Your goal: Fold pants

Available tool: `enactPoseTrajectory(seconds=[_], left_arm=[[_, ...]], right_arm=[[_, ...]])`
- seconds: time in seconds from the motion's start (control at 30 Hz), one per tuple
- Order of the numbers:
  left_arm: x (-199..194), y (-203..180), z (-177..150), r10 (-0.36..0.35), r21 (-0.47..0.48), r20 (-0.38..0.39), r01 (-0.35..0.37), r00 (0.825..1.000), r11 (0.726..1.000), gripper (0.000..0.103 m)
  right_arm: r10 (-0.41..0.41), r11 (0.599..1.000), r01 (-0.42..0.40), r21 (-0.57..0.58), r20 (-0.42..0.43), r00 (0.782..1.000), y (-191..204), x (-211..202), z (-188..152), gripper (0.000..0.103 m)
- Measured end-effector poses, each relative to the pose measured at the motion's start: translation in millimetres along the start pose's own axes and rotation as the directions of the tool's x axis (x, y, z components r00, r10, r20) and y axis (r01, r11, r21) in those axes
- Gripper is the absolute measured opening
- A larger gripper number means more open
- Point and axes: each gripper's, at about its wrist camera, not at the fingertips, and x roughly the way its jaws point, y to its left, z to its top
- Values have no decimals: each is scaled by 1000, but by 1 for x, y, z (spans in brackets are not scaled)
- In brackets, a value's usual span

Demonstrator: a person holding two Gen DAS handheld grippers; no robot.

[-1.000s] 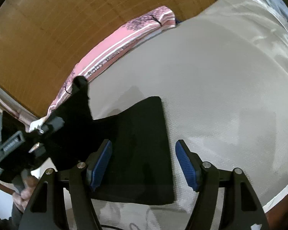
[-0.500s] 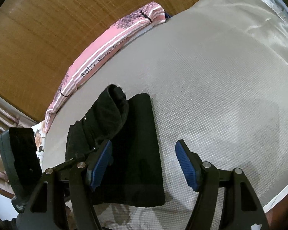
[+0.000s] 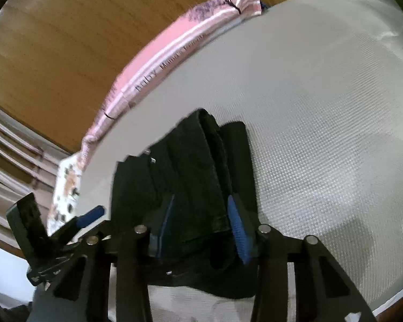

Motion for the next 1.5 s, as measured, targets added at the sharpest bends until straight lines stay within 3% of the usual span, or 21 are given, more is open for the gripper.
enactPoseTrajectory(seconds=[0.2,0.37,0.5,0.6,0.8,0.87,1.07,1.17,1.3,1.4,1.5], left_arm=[[16,14,-24,11,-27,-50,-12,999,1000,70],[21,21,-29,-21,-68,-67,17,998,998,74],[26,26,-31,-36,-101,-89,27,995,995,76],[26,27,-32,-37,-104,-90,27,995,994,77],[28,30,-31,-48,-116,-99,36,994,993,78],[26,31,-27,-55,-119,-96,44,994,992,78],[-2,41,-12,-82,-135,20,84,996,987,78],[-2,35,-5,-126,-107,15,127,992,986,78],[16,15,-8,-115,-13,-59,115,992,993,78],[33,6,-19,-78,42,-124,84,989,996,78],[35,-3,-23,-31,84,-115,41,993,996,78]], right_arm=[[-23,999,22,-24,-43,999,2,14,-4,31],[35,995,-40,-95,-61,998,14,4,-3,19],[44,982,-64,-178,-114,993,27,7,-2,19],[-26,971,-10,-237,-146,989,35,20,-4,21],[-47,976,7,-219,-175,983,29,42,2,25],[-53,980,19,-197,-169,984,27,45,4,12],[-88,966,72,-250,-56,995,52,4,-1,9],[-86,965,80,-248,-15,996,56,-20,-5,9],[-169,954,153,-259,-42,985,39,-19,-21,8],[-233,947,209,-242,-73,970,17,-2,-31,8],[-273,937,244,-252,-87,958,6,15,-36,9]])
